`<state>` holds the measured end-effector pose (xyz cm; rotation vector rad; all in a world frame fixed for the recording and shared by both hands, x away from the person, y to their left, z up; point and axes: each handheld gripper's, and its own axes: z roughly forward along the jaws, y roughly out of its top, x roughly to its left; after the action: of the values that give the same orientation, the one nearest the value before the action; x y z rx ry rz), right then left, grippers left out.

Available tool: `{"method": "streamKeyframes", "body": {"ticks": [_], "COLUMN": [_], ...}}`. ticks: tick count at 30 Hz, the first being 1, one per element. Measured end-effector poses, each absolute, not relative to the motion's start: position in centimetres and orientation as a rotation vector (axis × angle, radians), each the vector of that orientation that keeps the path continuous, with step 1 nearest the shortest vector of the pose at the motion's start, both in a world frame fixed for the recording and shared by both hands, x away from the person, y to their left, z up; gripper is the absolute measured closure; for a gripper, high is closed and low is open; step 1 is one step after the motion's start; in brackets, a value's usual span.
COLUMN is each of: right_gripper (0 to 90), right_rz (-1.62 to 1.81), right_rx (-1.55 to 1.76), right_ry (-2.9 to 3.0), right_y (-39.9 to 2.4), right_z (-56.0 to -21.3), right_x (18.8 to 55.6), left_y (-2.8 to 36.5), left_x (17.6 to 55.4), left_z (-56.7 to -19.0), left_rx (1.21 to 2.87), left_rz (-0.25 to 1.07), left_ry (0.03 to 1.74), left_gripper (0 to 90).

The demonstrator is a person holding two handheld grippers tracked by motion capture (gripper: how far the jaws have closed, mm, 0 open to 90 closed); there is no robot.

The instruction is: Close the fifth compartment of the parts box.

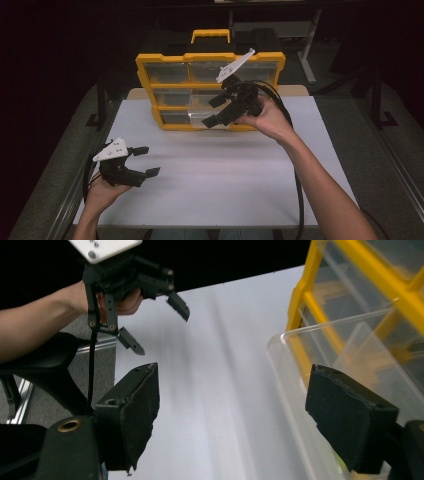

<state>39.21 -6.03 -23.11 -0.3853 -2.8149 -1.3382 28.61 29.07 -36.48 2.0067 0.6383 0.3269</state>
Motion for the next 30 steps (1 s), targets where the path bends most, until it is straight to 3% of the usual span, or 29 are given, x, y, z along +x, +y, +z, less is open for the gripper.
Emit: {"method": "streamKeyframes", "body": {"ticks": [12, 30], "right_gripper": [30.9, 56.6], "right_rz": [-1.306, -1.248], "right_rx": [-0.367, -0.353], "right_ry": [-2.806, -2.803], "right_y": [-5.9, -5.5], "right_z": [-24.8, -26.8], "right_x": [38.1, 38.1], "left_y": [29.1, 28.7], "left_x": [28.6, 28.7], "left_z": [-36.4, -36.5], "left_rx": [2.017, 2.027], "left_rz": [0.326, 0.323], "left_ry": [0.631, 0.632], "left_gripper": [17.4, 17.4]}}
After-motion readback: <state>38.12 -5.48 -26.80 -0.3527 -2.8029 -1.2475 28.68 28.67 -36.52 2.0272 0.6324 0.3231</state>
